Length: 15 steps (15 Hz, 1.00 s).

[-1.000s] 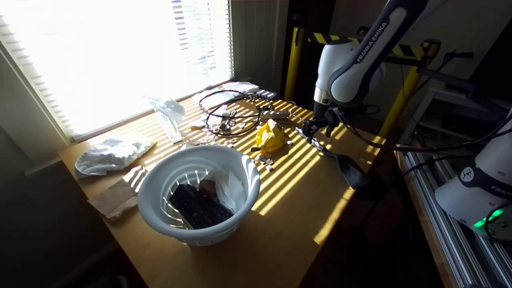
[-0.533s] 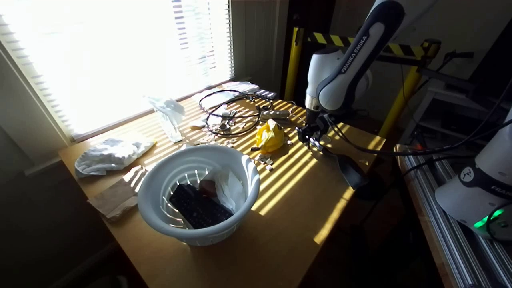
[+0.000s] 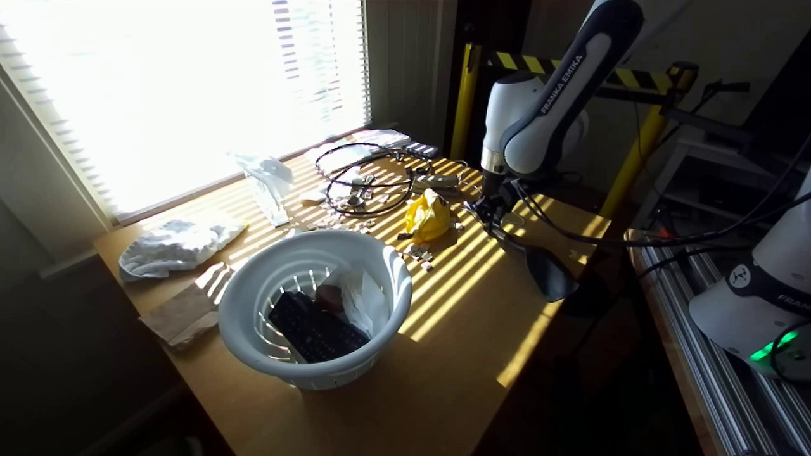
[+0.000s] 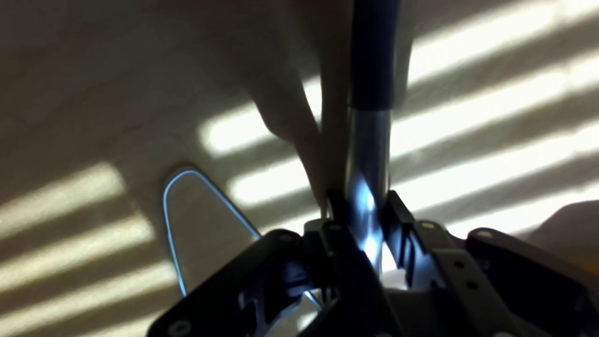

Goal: Move the black spatula to the right.

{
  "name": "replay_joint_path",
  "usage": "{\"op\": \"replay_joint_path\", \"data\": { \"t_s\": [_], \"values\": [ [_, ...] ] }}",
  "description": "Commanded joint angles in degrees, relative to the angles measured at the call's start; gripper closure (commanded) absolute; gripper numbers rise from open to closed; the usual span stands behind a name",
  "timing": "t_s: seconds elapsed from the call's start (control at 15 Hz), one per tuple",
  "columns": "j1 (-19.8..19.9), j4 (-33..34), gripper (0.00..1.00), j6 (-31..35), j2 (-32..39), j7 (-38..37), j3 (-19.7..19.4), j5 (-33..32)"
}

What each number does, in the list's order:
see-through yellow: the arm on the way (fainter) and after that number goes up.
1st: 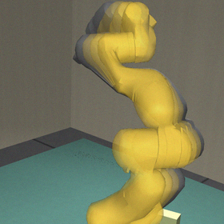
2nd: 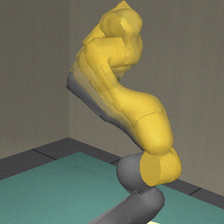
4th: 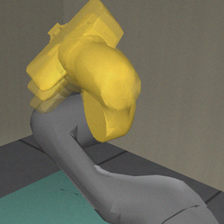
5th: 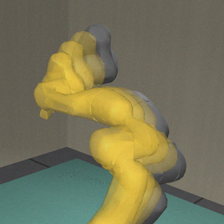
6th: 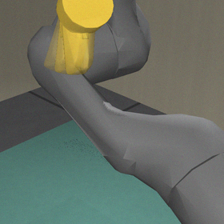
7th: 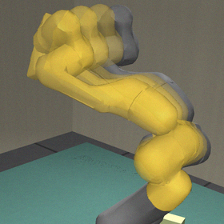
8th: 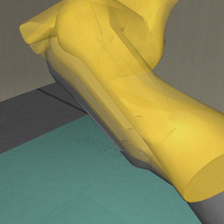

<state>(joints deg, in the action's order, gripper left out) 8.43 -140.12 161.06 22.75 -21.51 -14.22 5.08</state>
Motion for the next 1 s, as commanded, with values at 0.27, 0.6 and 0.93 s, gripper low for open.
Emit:
{"op": "replay_joint_path", "data": {
  "t_s": [0.27,0.6,0.93],
  "values": [
    [3.08,-7.69,0.94,-0.61,-14.4,7.11,1.98,5.41],
    [5.17,-10.66,0.94,-2.79,-25.6,16.78,3.52,16.64],
    [2.12,-10.8,0.94,-5.06,-34.14,19.16,2.75,19.72]
  ]
}}
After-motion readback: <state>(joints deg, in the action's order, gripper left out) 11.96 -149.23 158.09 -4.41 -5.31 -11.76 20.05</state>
